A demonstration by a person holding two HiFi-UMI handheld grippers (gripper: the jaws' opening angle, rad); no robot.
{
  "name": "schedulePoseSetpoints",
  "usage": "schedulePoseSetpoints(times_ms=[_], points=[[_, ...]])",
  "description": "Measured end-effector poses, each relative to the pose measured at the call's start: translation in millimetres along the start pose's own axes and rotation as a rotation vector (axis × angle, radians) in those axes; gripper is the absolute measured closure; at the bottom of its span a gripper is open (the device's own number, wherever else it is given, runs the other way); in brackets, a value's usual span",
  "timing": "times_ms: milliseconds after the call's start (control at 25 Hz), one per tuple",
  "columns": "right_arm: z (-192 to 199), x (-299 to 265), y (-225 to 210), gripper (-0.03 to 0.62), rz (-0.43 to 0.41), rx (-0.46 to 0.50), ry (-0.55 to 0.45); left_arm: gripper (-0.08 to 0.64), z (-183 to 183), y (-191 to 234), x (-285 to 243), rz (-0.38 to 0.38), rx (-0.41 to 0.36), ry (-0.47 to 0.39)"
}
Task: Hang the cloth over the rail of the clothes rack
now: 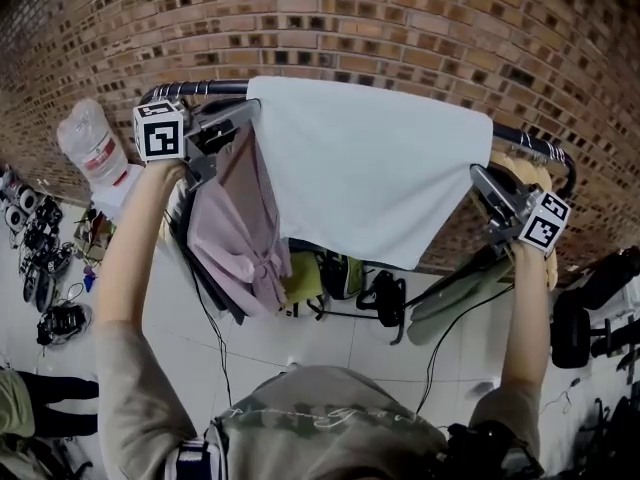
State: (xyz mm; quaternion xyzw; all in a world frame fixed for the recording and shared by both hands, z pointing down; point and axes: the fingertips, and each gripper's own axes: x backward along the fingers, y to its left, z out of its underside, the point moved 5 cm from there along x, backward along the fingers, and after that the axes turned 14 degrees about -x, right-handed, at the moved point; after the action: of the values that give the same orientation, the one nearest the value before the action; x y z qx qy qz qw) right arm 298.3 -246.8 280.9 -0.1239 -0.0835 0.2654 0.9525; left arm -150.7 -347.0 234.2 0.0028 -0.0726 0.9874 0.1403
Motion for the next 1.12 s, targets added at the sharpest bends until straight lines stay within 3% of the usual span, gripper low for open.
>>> schedulePoseSetpoints(times_ms=[320, 560, 720, 920, 1120], points=[[-39.2, -3.1, -2.1, 0.571, 0.028, -0.015, -0.014, 0.538, -14.4, 11.8, 2.4, -0.068, 0.033, -0.041], [-27.0, -8.4, -11.6, 0.571, 0.056, -0.023, 0.011, 0.538, -7.0, 14.9, 6.9, -0.06, 0.047, 0.018], [-27.4, -6.3, -15.8, 0.571, 0.015, -0.094, -0.045, 0.538, -7.5, 12.5, 6.8, -0.059, 0.038, 0.008], [-30.9, -7.3, -15.0, 0.569, -0.01, -0.116, -0.106, 0.537, -8.3, 13.1, 7.6, -0.071, 0.036, -0.044], [-27.6, -3.6, -17.7, 0.566, 0.031, -0.086, -0.085, 0.527, -8.1, 12.2, 6.8, -0.075, 0.024, -0.027]])
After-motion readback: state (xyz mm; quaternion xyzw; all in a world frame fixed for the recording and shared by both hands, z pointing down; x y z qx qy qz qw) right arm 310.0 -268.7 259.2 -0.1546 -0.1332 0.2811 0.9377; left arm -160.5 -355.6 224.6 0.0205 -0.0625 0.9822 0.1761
